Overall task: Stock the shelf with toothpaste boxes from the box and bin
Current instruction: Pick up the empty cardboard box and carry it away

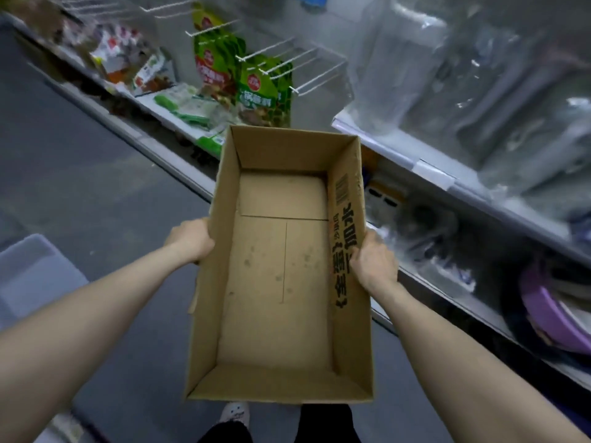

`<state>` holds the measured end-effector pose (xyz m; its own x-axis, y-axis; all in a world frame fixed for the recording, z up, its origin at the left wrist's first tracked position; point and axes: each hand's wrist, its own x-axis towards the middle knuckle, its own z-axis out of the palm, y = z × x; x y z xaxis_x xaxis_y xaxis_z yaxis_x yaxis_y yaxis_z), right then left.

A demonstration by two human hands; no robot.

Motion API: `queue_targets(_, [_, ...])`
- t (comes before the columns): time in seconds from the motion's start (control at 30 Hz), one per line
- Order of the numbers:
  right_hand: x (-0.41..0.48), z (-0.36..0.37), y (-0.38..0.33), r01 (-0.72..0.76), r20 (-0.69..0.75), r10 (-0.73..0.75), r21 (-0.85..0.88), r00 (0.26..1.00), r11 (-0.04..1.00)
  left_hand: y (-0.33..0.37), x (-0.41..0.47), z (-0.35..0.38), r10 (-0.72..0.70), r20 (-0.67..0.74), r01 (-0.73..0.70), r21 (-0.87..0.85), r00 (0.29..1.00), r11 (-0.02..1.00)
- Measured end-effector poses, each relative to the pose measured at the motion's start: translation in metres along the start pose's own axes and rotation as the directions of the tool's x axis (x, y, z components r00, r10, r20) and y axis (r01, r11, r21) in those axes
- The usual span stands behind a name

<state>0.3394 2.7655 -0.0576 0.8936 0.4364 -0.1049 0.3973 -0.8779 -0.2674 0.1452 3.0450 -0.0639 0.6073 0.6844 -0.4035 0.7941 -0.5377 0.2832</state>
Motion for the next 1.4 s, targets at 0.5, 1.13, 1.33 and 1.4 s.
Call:
queue_targets(0.5, [-0.217,-0.074,0.219,-0.692,-0.08,0.694,0.061,0.715,0.72,0.254,-0.101,0.081,0.574,0.318,-0.649,0.229,0.754,0.726])
queue_targets(1.13, [-0.508,-0.17,0.575,-0.953,-0.175,0.972,0.233,0.154,0.193,0.642,-0.428,0.32,0.833,0.514,-0.974,0.191,0.204,0.12])
queue_targets(1.33, [-0.571,-0.188,0.671,-0.963,-0.175,0.984,0.268,-0.028,0.02,0.75,-0.526,0.399,0.831,0.557,-0.99,0.124,0.015,-0.065])
queue_targets(1.4, [-0.587,-0.196,0.709,-0.96,-0.173,0.98,0.276,-0.097,-0.046,0.792,-0.556,0.433,0.817,0.575,-0.984,0.114,-0.045,-0.134])
